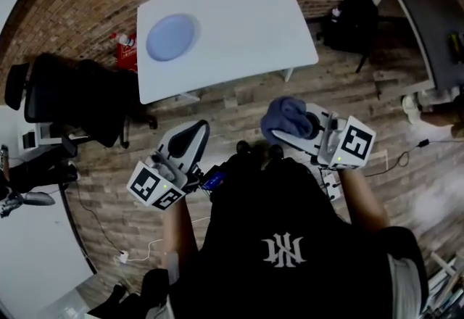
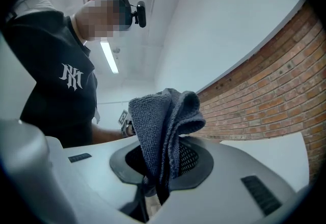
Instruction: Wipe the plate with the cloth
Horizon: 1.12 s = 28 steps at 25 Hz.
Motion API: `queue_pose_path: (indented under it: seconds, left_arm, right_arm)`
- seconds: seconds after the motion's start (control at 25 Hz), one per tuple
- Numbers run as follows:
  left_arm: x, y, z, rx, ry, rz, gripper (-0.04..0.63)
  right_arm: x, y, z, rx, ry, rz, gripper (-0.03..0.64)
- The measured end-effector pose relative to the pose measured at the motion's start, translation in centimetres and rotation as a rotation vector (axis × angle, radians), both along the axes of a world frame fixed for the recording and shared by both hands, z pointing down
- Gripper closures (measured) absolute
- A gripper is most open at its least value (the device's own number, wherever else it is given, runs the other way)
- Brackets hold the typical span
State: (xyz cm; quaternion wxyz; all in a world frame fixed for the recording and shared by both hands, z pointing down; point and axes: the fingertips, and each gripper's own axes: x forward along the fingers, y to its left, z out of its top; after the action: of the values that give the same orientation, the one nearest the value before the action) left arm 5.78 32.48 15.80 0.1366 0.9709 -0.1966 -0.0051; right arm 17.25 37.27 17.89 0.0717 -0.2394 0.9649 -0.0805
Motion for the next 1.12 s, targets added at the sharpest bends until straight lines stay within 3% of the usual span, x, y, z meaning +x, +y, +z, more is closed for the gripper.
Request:
queue_pose_path:
  seconds: [0.32,0.48,0.64,0.84,1.12]
  left_arm:
    - [-0.3,0.1,-1.6,0.051,-0.002,0.092,0.594]
    - [-0.5,0.8,-1.9,0.065,0.02,0.121,0.594]
    - [-1.6,0.2,-1.0,0.062,-0.033,0.062,0.594]
    - [-1.8,0.6,-2.1,0.151,-0.09,0.023,0.592]
    - [-0.4,0.3,-2.7,0.144,-0.057,-0.009,0.592]
  right_arm:
    - [-2.7,0.6,-1.6,-0.001,-0.005,0.007,0.534]
    - [-3.6,0.3,-1.4,-0.011,0.048,0.007,0.534]
    - [-4.1,0.1,-1.6,0.0,0.088,0.005,0.534]
    - [-3.4,0.6,-1.4,-0.015,0.055,0.013,0.534]
    - [-1.6,1.7,-1.5,-0.013,0.048,0.014,0.534]
